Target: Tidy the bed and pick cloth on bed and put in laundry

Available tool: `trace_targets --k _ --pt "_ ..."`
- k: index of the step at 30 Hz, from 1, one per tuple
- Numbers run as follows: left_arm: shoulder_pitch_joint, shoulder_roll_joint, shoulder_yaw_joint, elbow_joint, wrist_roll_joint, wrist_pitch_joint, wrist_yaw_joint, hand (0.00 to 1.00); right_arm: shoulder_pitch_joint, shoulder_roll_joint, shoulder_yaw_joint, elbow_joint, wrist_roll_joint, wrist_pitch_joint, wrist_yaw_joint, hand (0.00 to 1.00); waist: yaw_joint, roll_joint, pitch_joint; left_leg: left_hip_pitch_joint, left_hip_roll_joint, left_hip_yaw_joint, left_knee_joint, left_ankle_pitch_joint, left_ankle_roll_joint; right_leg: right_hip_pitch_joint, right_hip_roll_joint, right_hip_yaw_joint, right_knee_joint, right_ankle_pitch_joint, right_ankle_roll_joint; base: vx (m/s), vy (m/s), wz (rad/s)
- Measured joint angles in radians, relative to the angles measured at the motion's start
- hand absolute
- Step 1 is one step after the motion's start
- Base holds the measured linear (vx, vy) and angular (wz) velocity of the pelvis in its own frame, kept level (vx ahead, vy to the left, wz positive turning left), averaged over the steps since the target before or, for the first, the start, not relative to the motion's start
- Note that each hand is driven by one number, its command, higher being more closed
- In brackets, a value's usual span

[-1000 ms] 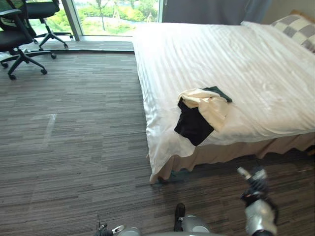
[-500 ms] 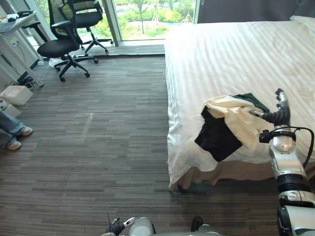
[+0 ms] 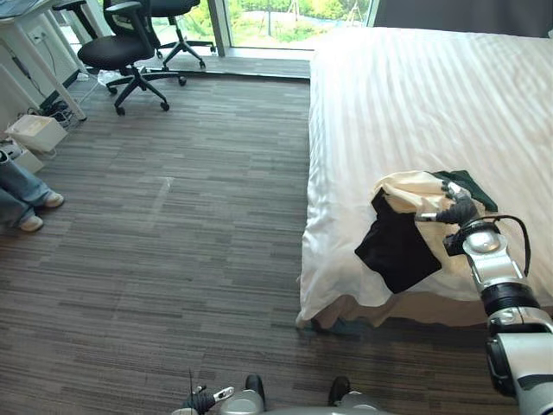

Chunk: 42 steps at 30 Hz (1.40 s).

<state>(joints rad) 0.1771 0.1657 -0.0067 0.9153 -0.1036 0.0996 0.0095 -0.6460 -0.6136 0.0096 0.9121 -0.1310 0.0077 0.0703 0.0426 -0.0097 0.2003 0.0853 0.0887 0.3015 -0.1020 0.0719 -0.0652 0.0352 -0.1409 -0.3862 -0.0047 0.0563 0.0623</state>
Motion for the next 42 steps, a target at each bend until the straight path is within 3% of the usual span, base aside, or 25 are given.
trace_targets --k 6,10,14,15,23,28,33,42 --pt "-0.002 0.001 -0.005 -0.002 -0.001 -0.006 -0.010 0.00 -0.025 -0.006 0.001 0.051 -0.006 0.001 0.008 0.00 0.002 0.010 0.014 -0.014 -0.008 -0.004 0.000 0.009 0.010 -0.006 -0.001 -0.003 -0.004 0.012 -0.002 -0.06 0.022 0.02" --pt "-0.012 0.002 -0.026 -0.007 -0.003 -0.010 -0.011 0.00 -0.089 -0.030 0.008 0.057 0.042 0.045 0.017 0.00 -0.001 0.026 0.036 -0.045 -0.009 0.002 -0.001 0.007 0.008 -0.027 -0.001 0.002 -0.017 0.016 -0.002 -0.05 0.031 0.00" --pt "-0.043 0.005 -0.031 -0.020 -0.014 -0.009 -0.011 0.00 -0.202 -0.097 0.009 0.091 0.042 0.044 0.017 0.00 0.001 0.039 0.095 -0.082 -0.006 0.005 0.000 0.028 0.017 -0.069 0.001 0.004 -0.016 0.039 -0.012 0.02 -0.009 0.04" --pt "-0.052 0.005 -0.042 -0.024 -0.041 -0.025 -0.011 0.00 -0.254 -0.141 0.047 0.091 0.074 0.039 0.022 0.00 0.004 0.052 0.163 -0.089 -0.003 0.019 0.006 0.034 0.017 -0.078 0.003 0.009 -0.012 0.040 -0.014 0.04 -0.021 0.03" --pt "-0.052 0.005 -0.042 -0.024 -0.044 -0.019 -0.015 0.00 -0.218 -0.140 0.028 0.071 0.090 0.035 0.024 0.00 0.002 0.050 0.164 -0.072 -0.004 0.016 0.000 0.030 0.013 -0.078 -0.004 0.008 0.036 0.006 -0.006 0.00 0.000 0.00" --pt "-0.051 0.004 -0.039 -0.023 -0.056 -0.009 -0.034 0.00 -0.112 -0.134 -0.041 0.027 0.122 -0.024 0.040 0.00 0.003 0.041 0.165 -0.049 -0.004 0.007 0.000 0.030 0.013 -0.079 -0.020 0.006 0.105 -0.035 0.003 0.02 -0.013 0.05" --pt "-0.048 0.017 -0.022 -0.023 -0.064 0.002 -0.071 0.00 -0.063 -0.114 -0.051 0.003 0.129 -0.093 0.030 0.00 0.001 0.014 0.163 -0.046 -0.005 0.009 0.000 0.033 0.018 -0.091 -0.027 0.011 0.132 -0.044 0.000 0.03 -0.009 0.00" --pt "-0.058 0.024 -0.024 -0.025 -0.127 -0.005 -0.097 0.00 -0.199 -0.130 0.010 -0.006 0.119 -0.093 -0.001 0.00 0.005 0.024 0.172 -0.128 0.000 0.005 0.006 0.044 0.027 -0.171 -0.020 0.019 0.136 -0.027 -0.017 0.00 -0.001 0.00"
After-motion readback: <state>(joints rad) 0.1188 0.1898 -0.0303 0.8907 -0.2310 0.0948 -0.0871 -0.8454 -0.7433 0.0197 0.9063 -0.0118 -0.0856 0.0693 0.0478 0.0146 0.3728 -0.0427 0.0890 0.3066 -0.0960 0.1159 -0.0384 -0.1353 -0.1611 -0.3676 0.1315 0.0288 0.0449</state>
